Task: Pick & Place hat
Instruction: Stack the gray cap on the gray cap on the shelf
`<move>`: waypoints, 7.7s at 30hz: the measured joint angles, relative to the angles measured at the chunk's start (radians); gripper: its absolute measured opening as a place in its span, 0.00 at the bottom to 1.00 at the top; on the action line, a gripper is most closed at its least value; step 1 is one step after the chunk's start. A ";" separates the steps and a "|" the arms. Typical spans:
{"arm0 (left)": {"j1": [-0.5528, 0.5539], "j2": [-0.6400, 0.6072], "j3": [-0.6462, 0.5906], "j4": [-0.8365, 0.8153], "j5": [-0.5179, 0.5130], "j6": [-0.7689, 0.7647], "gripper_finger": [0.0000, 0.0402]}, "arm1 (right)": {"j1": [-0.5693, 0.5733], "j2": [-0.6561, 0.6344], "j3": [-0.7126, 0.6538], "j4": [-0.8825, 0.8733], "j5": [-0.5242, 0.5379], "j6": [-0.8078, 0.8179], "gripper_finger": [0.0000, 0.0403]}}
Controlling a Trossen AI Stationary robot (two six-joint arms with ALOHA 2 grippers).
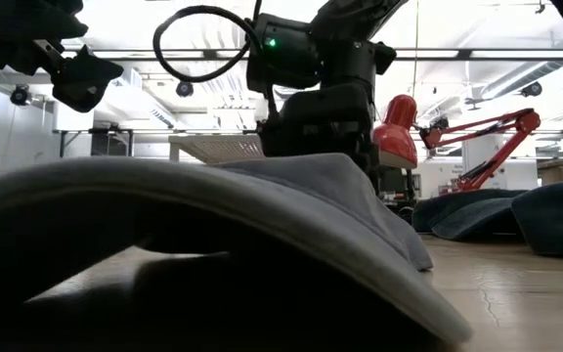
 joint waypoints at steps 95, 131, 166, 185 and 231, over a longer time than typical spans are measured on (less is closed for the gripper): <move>0.000 0.001 0.000 0.002 -0.008 -0.225 0.65 | -0.550 -0.481 0.852 -0.543 -0.127 -0.326 0.02; 0.000 0.002 0.000 0.002 -0.008 -0.205 0.65 | -0.644 -0.489 0.860 -0.542 -0.195 0.152 0.02; 0.000 0.002 0.000 0.002 -0.008 -0.196 0.65 | -0.761 -0.326 0.853 -0.541 -0.170 0.081 0.02; 0.000 0.002 0.000 0.002 -0.008 -0.166 0.65 | -0.859 -0.262 0.853 -0.539 -0.106 -0.099 0.02; 0.000 0.002 0.000 0.002 -0.008 -0.172 0.65 | -0.869 -0.252 0.733 -0.361 0.013 -0.578 0.38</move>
